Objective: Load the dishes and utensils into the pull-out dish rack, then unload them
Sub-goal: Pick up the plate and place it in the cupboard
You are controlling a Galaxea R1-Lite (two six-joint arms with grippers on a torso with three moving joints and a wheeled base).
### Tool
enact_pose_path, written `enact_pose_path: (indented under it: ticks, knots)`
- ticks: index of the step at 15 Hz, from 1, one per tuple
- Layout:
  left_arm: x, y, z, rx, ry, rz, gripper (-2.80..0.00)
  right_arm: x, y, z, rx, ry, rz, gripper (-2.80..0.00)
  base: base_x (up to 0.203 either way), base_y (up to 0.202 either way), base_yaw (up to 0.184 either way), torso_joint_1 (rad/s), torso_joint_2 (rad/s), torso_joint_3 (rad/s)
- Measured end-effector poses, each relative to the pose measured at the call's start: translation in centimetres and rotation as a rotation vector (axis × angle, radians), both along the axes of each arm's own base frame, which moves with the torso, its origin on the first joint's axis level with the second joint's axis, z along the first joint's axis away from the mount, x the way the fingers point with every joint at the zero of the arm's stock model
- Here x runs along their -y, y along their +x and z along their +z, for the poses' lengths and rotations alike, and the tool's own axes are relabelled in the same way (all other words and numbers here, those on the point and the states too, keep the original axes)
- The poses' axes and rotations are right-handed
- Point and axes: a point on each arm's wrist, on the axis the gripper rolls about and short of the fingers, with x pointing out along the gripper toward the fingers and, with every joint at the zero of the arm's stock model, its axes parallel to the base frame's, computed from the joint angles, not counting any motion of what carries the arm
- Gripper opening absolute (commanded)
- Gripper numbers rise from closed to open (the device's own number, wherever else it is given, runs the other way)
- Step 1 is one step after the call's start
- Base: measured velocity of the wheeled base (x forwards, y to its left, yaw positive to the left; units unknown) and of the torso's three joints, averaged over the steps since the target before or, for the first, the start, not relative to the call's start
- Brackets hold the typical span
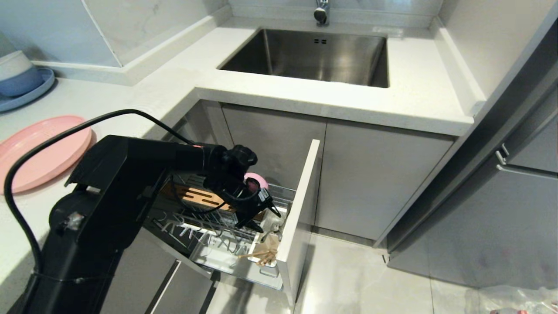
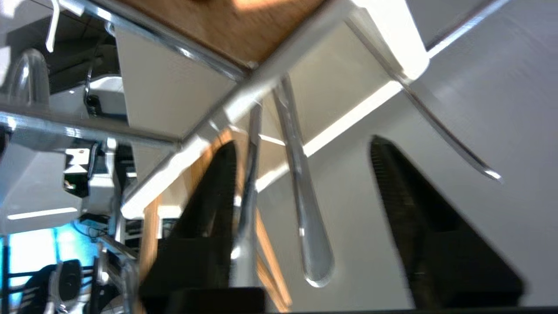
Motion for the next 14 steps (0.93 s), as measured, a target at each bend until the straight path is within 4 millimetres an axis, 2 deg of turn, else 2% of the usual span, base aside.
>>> enact_pose_path:
  ticks: [6,7,14]
  knots:
    - [-0.5,-1.7,4.0,0.046,-0.028,0.012,0.00,0.0,0.0,0.0,0.000,0.000,0.000,-2.80,0.000,0.000,0.000,0.000,0.00,0.000]
    - [-0.6,-2.2,4.9,0.058,-0.034,0.016,-2.80,0.0,0.0,0.0,0.000,0.000,-0.001,-2.80,0.000,0.000,0.000,0.000,0.00,0.000]
    - [-1.7,-6.6,12.1,0.202,-0.031,0.030,-2.80,0.0,0.0,0.0,0.000,0.000,-0.001,-2.80,0.000,0.000,0.000,0.000,0.00,0.000]
